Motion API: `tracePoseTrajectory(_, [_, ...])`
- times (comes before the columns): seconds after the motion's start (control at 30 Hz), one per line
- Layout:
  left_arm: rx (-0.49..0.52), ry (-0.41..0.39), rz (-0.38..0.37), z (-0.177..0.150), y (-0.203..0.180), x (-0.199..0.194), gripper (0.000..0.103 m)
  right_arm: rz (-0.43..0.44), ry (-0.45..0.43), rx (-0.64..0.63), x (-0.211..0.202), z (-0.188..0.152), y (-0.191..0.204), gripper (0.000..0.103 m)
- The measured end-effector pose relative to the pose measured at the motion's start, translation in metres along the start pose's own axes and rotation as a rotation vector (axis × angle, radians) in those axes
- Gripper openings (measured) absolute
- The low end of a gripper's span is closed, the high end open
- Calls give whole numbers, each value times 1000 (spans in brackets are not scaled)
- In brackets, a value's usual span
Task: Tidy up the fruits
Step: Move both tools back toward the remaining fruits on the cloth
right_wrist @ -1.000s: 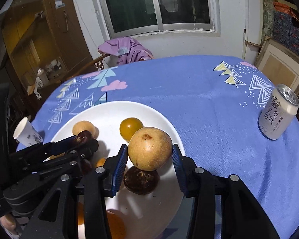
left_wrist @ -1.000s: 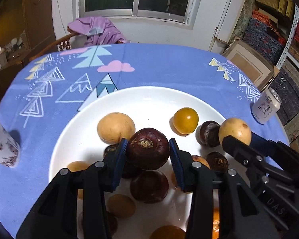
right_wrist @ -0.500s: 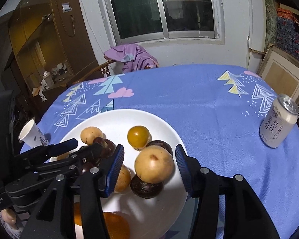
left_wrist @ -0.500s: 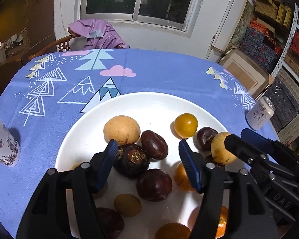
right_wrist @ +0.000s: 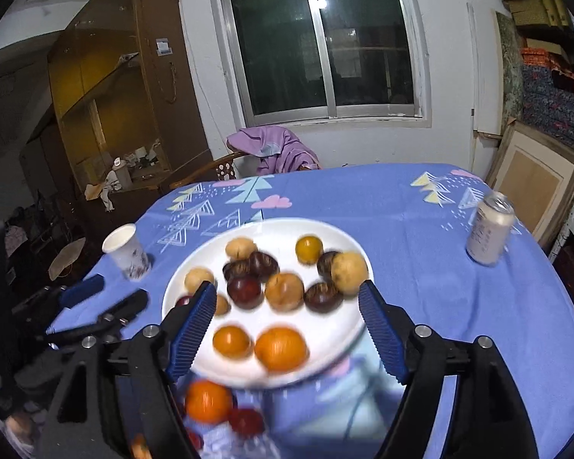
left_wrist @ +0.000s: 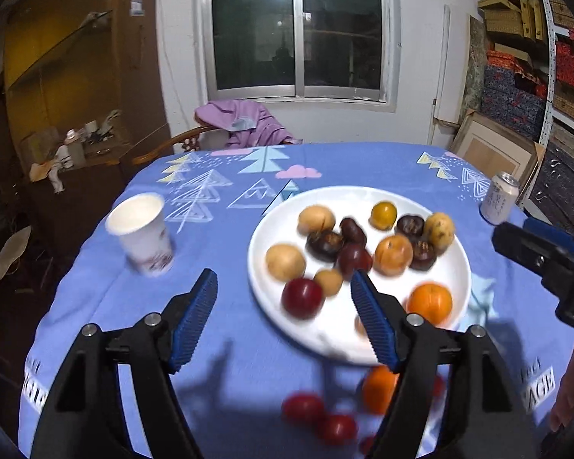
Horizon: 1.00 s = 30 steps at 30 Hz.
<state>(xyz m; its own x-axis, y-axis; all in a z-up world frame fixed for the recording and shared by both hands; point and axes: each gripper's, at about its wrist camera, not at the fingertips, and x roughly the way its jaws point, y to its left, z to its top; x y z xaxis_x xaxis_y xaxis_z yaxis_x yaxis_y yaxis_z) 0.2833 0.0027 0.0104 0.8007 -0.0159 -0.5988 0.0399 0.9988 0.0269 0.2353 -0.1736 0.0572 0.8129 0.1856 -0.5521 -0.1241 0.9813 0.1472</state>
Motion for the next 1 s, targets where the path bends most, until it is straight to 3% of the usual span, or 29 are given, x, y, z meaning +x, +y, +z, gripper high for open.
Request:
tracePoseTrajectory(0.1, [-13,-5,16,-32,7,-29,80,-19,-10,12,-21,-36,0,80])
tracePoseTrajectory(0.33, [18,6,18,-90,1,-62,81,-29,16,3,-40,-79,7,81])
tracePoseTrajectory(0.47, [38,2,12,-100,-3,-66,81,-31,0,-10,-47,-86,12,86])
tracePoseTrajectory(1.0, [99,83,-9,-107,-15,-44,81,-19,20,-5,-47,-85,12,87])
